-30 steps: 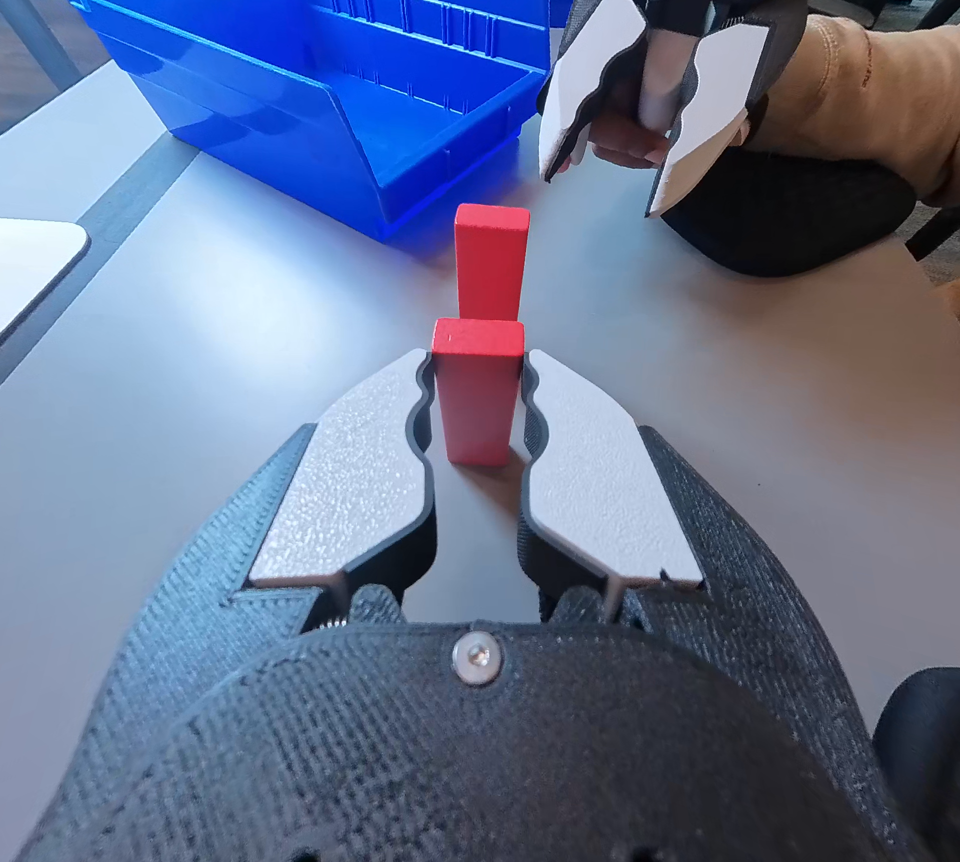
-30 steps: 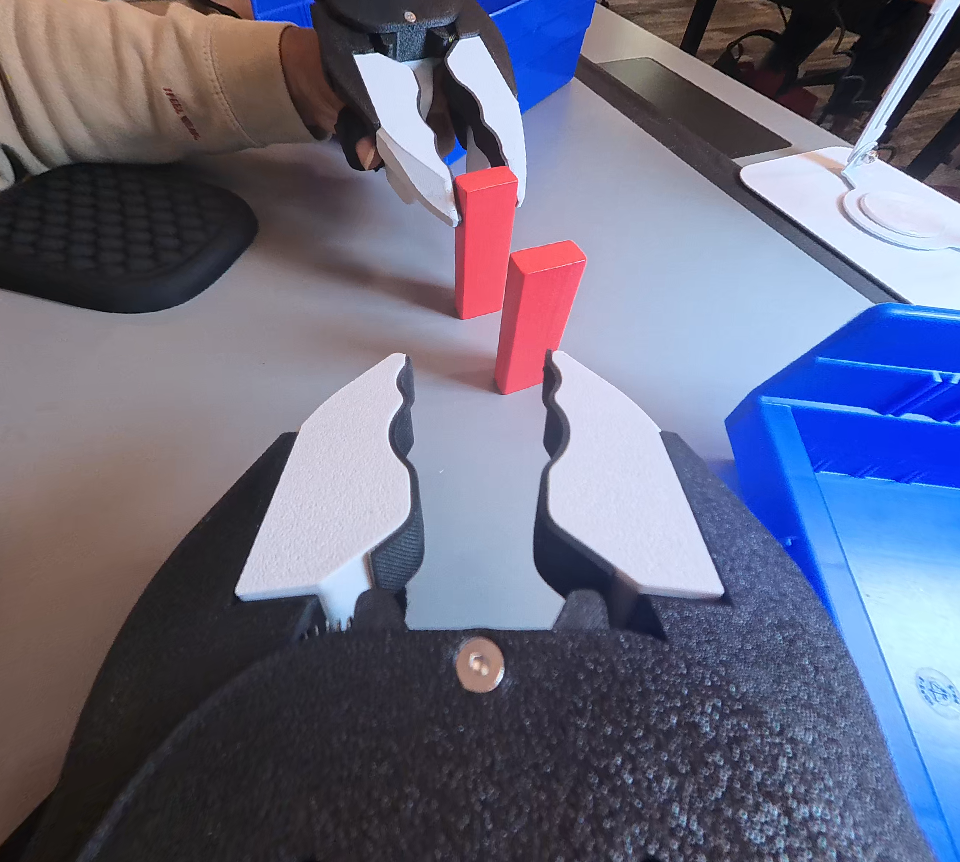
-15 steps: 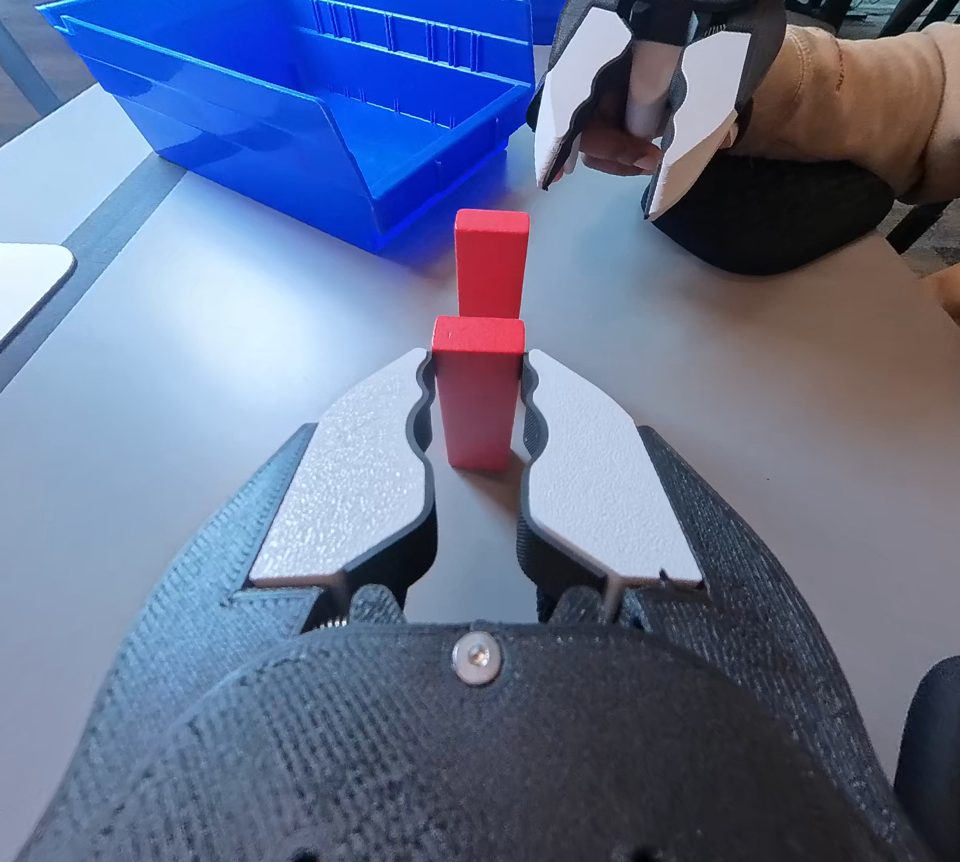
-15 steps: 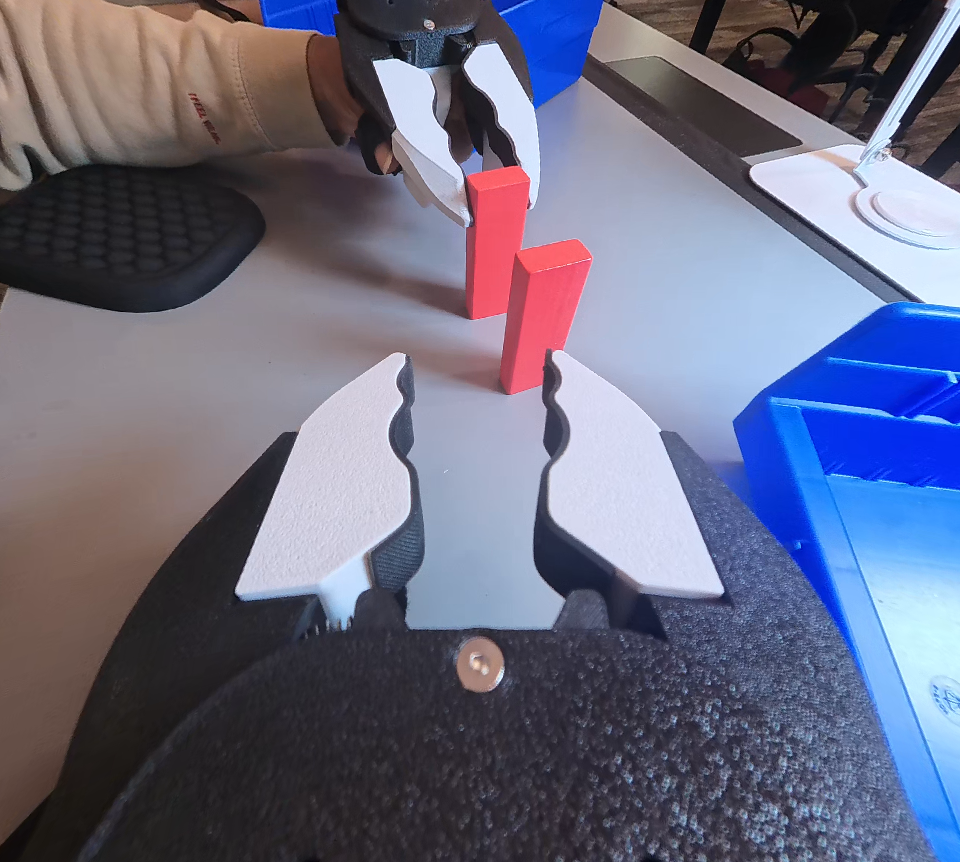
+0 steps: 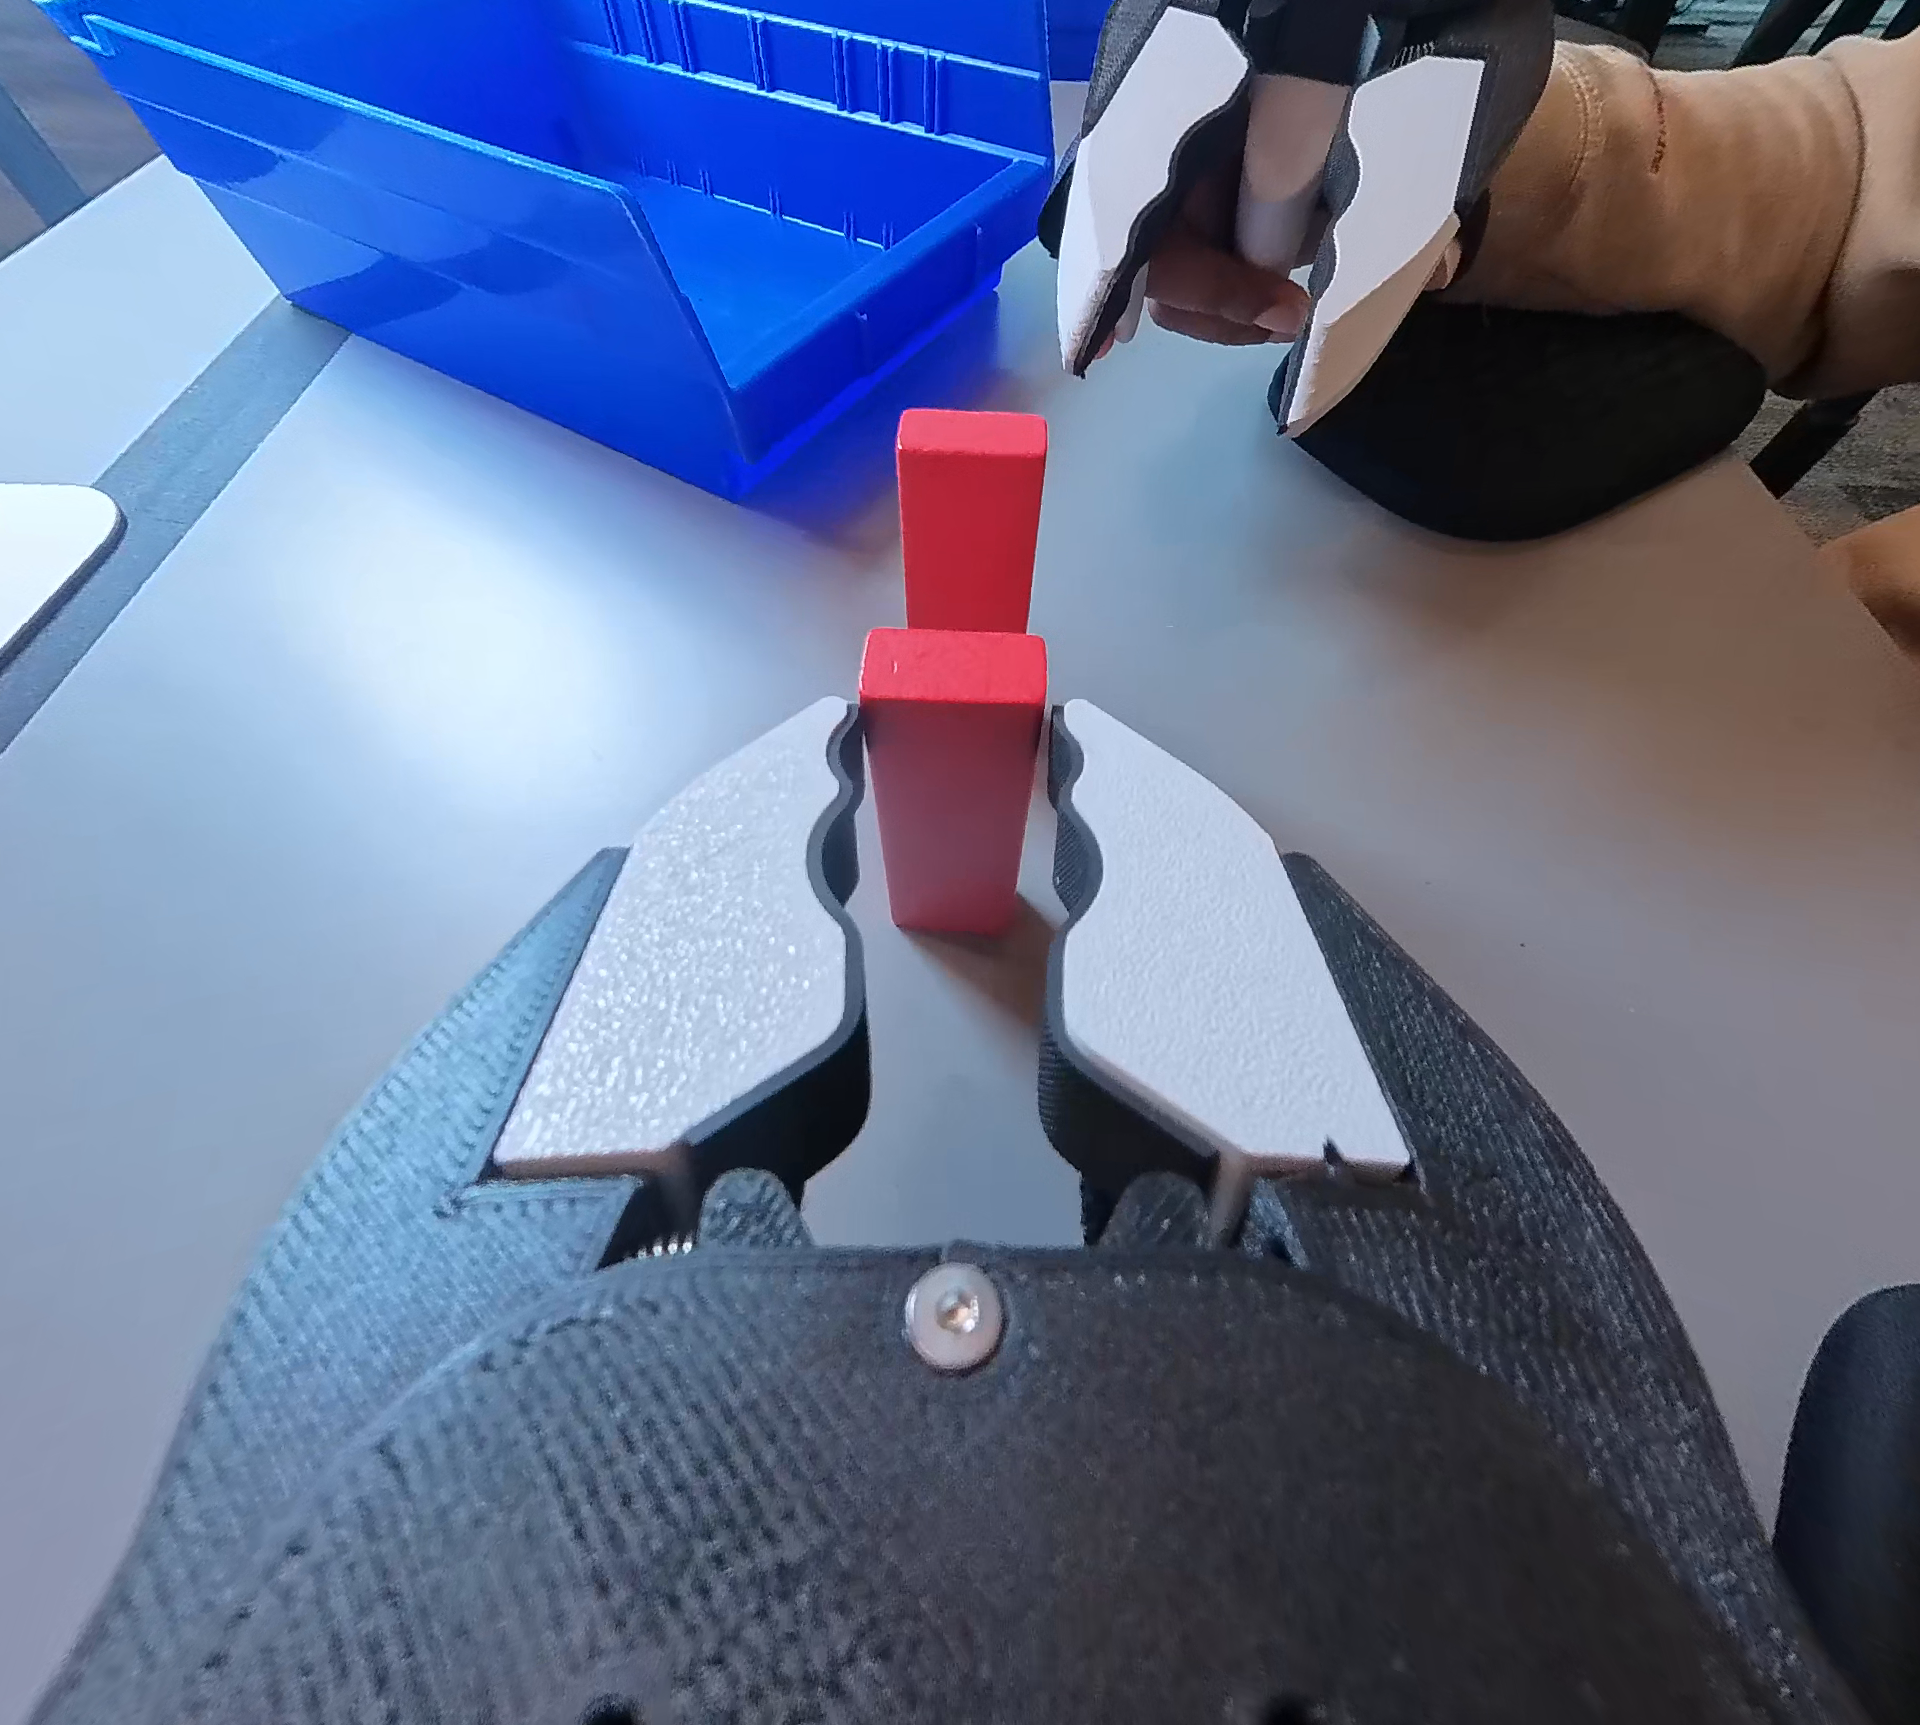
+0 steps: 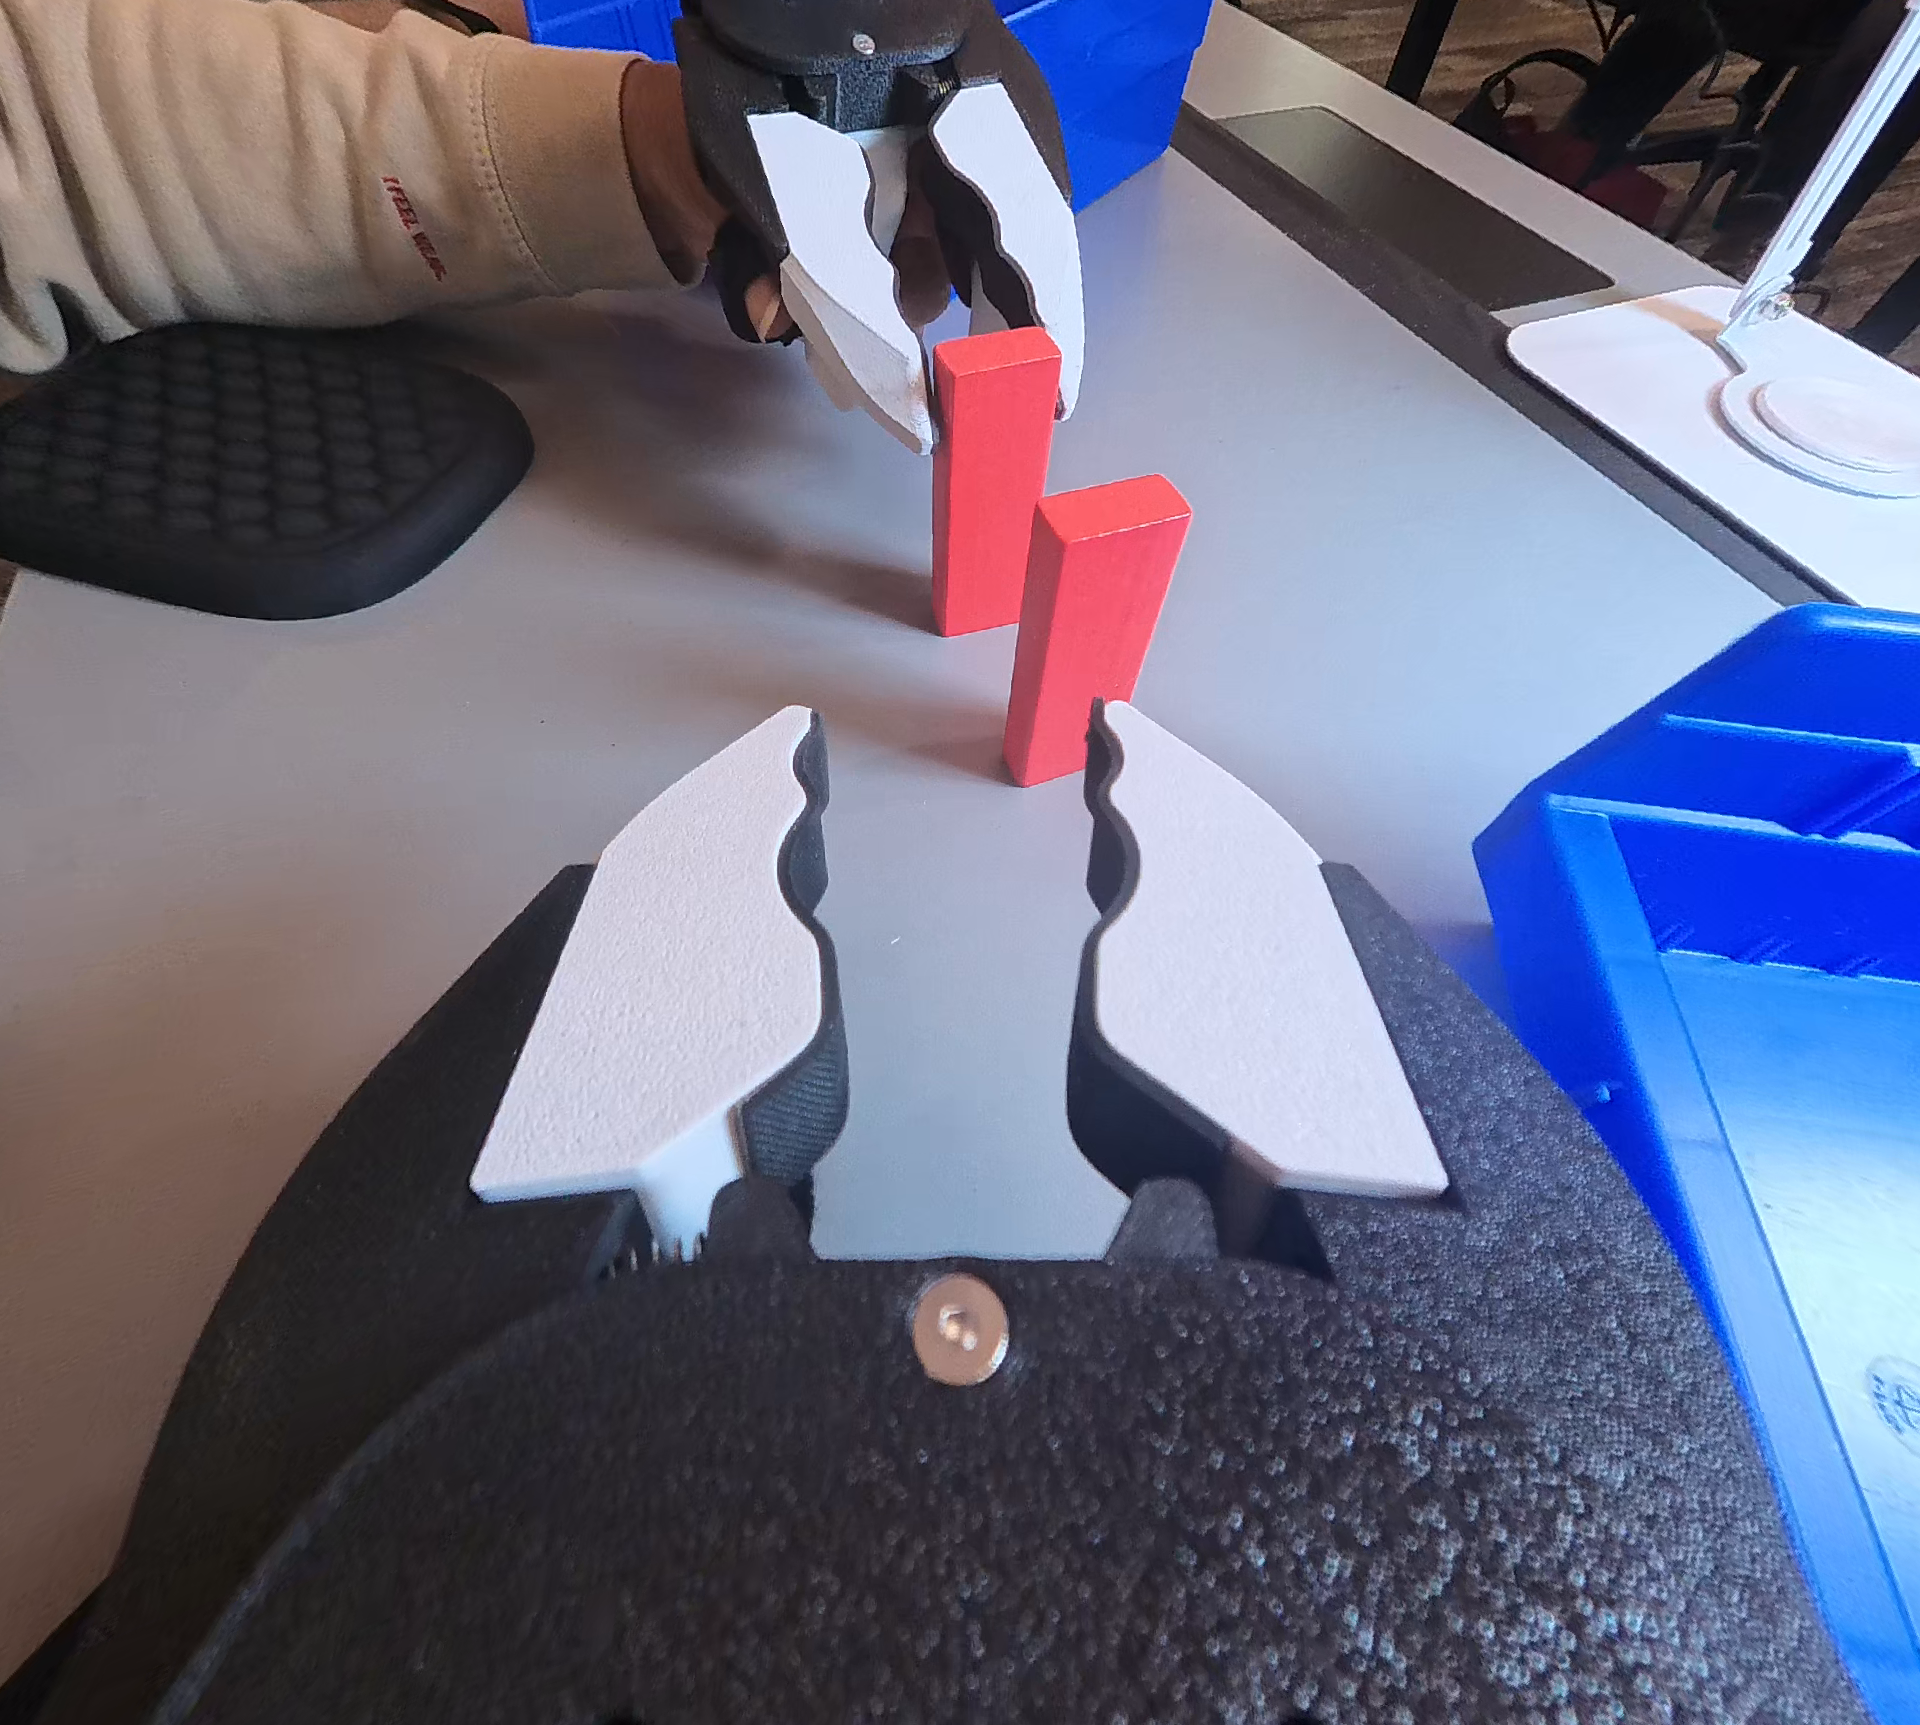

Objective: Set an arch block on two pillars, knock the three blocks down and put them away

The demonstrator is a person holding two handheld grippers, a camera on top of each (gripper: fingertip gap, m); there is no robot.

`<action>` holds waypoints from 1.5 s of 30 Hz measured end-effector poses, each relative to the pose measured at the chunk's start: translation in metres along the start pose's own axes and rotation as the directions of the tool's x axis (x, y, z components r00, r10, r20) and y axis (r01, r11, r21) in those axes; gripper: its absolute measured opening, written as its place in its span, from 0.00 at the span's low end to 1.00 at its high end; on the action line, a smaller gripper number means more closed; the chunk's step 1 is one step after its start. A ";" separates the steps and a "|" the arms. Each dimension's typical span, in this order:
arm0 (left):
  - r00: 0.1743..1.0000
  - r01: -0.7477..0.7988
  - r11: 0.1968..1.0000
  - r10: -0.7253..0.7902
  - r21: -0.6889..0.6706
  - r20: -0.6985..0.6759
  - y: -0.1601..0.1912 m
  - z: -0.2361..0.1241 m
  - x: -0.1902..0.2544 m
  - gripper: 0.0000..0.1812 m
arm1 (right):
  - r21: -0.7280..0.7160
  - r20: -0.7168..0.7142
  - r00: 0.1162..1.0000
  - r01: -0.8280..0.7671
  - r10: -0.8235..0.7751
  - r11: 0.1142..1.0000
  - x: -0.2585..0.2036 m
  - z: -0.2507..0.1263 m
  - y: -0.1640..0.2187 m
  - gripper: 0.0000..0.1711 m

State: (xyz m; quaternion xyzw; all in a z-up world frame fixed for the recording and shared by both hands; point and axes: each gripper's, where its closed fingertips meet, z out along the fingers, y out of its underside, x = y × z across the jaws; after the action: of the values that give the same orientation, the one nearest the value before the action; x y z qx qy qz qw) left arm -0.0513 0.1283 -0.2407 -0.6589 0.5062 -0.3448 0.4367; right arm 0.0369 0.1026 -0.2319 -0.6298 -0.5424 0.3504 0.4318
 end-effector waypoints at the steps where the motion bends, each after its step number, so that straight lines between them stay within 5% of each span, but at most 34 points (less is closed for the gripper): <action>1: 1.000 -0.002 1.000 0.002 -0.003 0.002 0.000 0.000 0.000 0.19 | 0.000 0.000 1.000 0.000 0.000 1.000 0.000 0.000 0.000 0.28; 13: 0.998 -0.018 0.998 0.014 0.062 0.058 -0.024 -0.022 -0.002 0.25 | 0.010 -0.001 1.000 -0.005 0.005 1.000 0.000 -0.002 -0.002 0.29; 21: 0.899 -0.063 0.993 0.012 0.101 0.437 -0.089 -0.144 -0.044 0.22 | 0.037 -0.098 0.995 0.003 0.001 0.999 0.012 -0.014 -0.010 0.34; 26: 0.784 0.144 0.983 -0.042 -0.116 0.620 -0.037 -0.223 -0.088 0.24 | 0.068 -0.159 0.987 -0.013 0.024 0.998 0.021 -0.027 -0.013 0.37; 30: 0.738 0.336 0.874 -0.012 -0.352 0.675 0.040 -0.259 -0.107 0.25 | 0.077 -0.163 0.985 -0.036 0.048 0.996 0.024 -0.031 -0.011 0.36; 37: 0.802 0.417 0.639 0.075 -0.646 0.592 0.129 -0.268 -0.116 0.28 | 0.047 -0.142 0.989 -0.037 0.043 0.998 0.021 -0.025 -0.005 0.36; 40: 0.789 0.486 0.555 0.055 -0.675 0.612 0.149 -0.271 -0.129 0.29 | 0.037 -0.137 0.990 -0.037 0.041 0.999 0.020 -0.024 -0.002 0.36; 45: 0.704 0.669 0.544 -0.247 -0.506 0.665 0.157 -0.255 -0.144 0.23 | 0.034 -0.134 0.990 -0.035 0.039 0.999 0.020 -0.024 0.000 0.35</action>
State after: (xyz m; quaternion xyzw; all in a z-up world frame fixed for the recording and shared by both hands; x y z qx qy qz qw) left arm -0.3728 0.1933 -0.2903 -0.9534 0.2599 -0.0322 0.1497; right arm 0.0622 0.1179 -0.2216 -0.6550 -0.4946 0.3235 0.4708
